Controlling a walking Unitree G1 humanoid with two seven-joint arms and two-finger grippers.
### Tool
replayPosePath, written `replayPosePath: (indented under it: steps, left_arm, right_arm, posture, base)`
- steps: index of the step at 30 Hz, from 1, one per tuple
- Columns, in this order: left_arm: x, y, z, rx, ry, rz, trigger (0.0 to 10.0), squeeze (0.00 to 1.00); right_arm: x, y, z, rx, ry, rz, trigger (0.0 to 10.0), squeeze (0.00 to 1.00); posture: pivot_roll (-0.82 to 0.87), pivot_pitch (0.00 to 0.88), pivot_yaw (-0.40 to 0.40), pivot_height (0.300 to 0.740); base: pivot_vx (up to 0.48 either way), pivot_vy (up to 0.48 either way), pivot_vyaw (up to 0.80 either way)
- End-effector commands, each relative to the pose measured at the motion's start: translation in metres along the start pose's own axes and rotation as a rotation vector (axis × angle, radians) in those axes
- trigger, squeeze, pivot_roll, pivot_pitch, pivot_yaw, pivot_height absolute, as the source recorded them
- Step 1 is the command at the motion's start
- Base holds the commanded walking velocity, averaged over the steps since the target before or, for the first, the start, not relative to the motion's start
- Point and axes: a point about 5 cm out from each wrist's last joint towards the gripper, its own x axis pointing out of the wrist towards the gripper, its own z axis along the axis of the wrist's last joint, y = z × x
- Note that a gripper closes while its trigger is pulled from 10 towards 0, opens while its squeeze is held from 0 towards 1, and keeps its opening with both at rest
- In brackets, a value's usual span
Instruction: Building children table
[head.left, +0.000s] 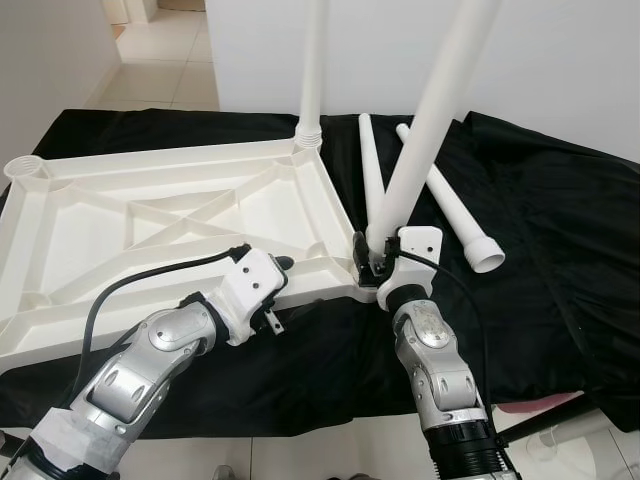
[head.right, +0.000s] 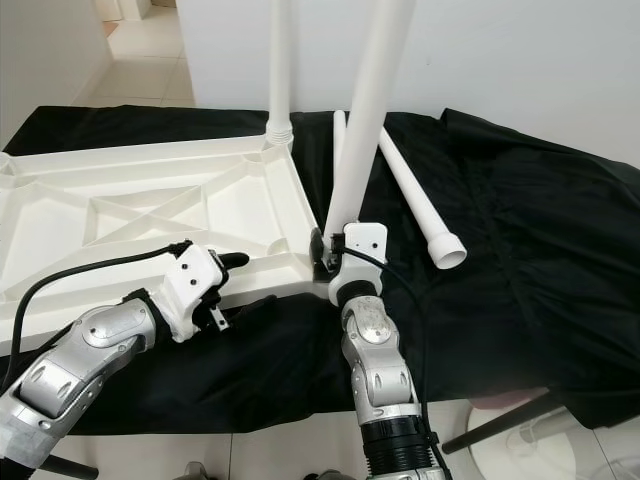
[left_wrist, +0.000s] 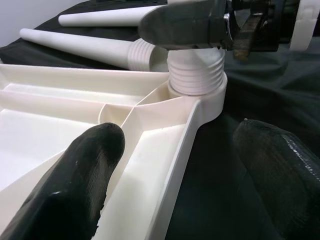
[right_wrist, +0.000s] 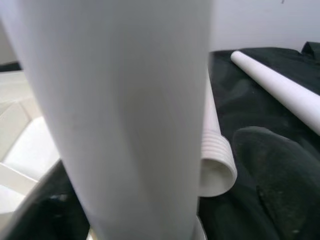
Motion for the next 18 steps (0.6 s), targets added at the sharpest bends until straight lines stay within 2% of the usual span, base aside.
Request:
replayPosePath:
  steps: [1,2,3,4,5,6,9,14,16,18]
  left_arm:
    - [-0.001,-0.003,0.000,0.001,-0.004,-0.057,10.0,0.00]
    - [-0.001,-0.003,0.000,0.001,-0.004,-0.057,10.0,0.00]
    - [-0.001,-0.002,0.001,0.000,-0.006,-0.054,10.0,0.00]
    - [-0.001,-0.002,0.001,0.000,-0.006,-0.054,10.0,0.00]
    - [-0.001,-0.002,0.001,0.001,-0.007,-0.052,10.0,0.00]
    - [-0.001,-0.002,0.001,0.001,-0.007,-0.052,10.0,0.00]
    - [0.000,-0.002,0.002,-0.001,-0.011,-0.050,10.0,0.00]
    - [0.000,-0.003,0.002,-0.005,-0.015,-0.053,10.0,0.00]
    - [0.002,-0.005,0.003,-0.011,-0.022,-0.063,10.0,0.00]
    - [0.002,-0.006,0.003,-0.010,-0.021,-0.070,10.0,0.00]
  right_arm:
    - [-0.004,-0.004,-0.003,0.011,-0.004,0.042,10.0,0.40]
    - [-0.004,-0.004,-0.003,0.011,-0.004,0.042,10.0,0.40]
    - [-0.004,-0.008,-0.003,0.006,-0.003,0.091,10.0,0.00]
    - [-0.004,-0.008,-0.003,0.006,-0.003,0.091,10.0,0.00]
    - [-0.004,-0.010,-0.003,-0.013,-0.002,0.164,10.0,0.00]
    - [-0.004,-0.010,-0.003,-0.013,-0.002,0.164,10.0,0.00]
    - [-0.005,-0.013,-0.004,-0.066,0.008,0.299,10.0,0.00]
    - [-0.004,-0.020,-0.006,-0.111,0.028,0.398,10.0,0.00]
    - [0.001,-0.027,-0.006,-0.147,0.026,0.450,10.0,0.00]
    - [0.004,-0.030,-0.005,-0.140,0.032,0.472,10.0,0.00]
  posture:
    - [-0.02,0.101,-0.043,0.740]
    - [-0.02,0.101,-0.043,0.740]
    - [-0.02,0.100,-0.044,0.740]
    - [-0.02,0.100,-0.044,0.740]
    - [-0.02,0.100,-0.042,0.740]
    - [-0.02,0.100,-0.042,0.740]
    - [-0.02,0.100,-0.043,0.740]
    - [-0.02,0.097,-0.043,0.740]
    - [-0.02,0.094,-0.041,0.740]
    - [-0.01,0.090,-0.039,0.740]
  base:
    - [0.000,0.000,0.00]
    - [0.000,0.000,0.00]
    - [0.000,0.000,0.00]
    - [0.000,0.000,0.00]
    - [0.000,0.000,0.00]
    - [0.000,0.000,0.00]
    - [0.000,0.000,0.00]
    - [0.000,0.000,0.00]
    - [0.000,0.000,0.00]
    - [0.000,0.000,0.00]
